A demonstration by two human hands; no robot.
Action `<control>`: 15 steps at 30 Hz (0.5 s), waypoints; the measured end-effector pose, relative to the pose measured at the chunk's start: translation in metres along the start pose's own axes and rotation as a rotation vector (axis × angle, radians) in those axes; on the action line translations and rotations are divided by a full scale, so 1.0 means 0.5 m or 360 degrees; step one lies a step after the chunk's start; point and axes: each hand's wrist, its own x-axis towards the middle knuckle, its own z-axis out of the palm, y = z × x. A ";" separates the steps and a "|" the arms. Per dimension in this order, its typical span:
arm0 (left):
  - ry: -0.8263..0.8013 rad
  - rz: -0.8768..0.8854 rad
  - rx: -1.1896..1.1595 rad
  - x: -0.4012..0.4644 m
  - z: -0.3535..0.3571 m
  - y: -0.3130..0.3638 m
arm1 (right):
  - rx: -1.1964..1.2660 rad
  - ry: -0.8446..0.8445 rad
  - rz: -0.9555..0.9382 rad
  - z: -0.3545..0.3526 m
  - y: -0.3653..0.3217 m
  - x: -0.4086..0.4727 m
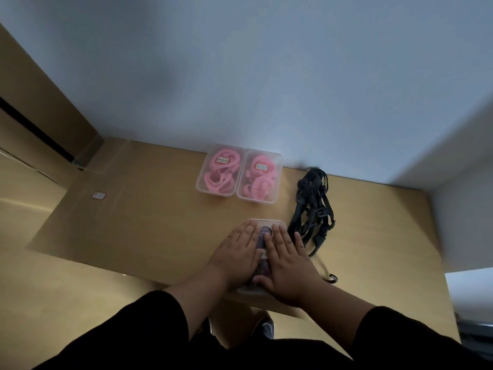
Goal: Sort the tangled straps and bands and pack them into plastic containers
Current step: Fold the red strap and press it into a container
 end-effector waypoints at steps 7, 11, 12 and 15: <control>-0.0182 -0.0054 0.0018 0.002 0.013 0.001 | -0.0001 0.0049 -0.0071 0.018 0.004 0.007; -0.0202 -0.0101 0.0061 -0.002 0.011 0.006 | 0.0016 0.0067 -0.0088 0.012 -0.001 0.005; -0.0204 -0.0119 0.0045 -0.004 0.008 0.006 | 0.0004 0.0040 -0.0079 0.011 -0.002 0.005; 0.0028 -0.0042 -0.0035 -0.017 -0.006 0.002 | 0.0025 0.0024 -0.0016 0.000 -0.005 0.001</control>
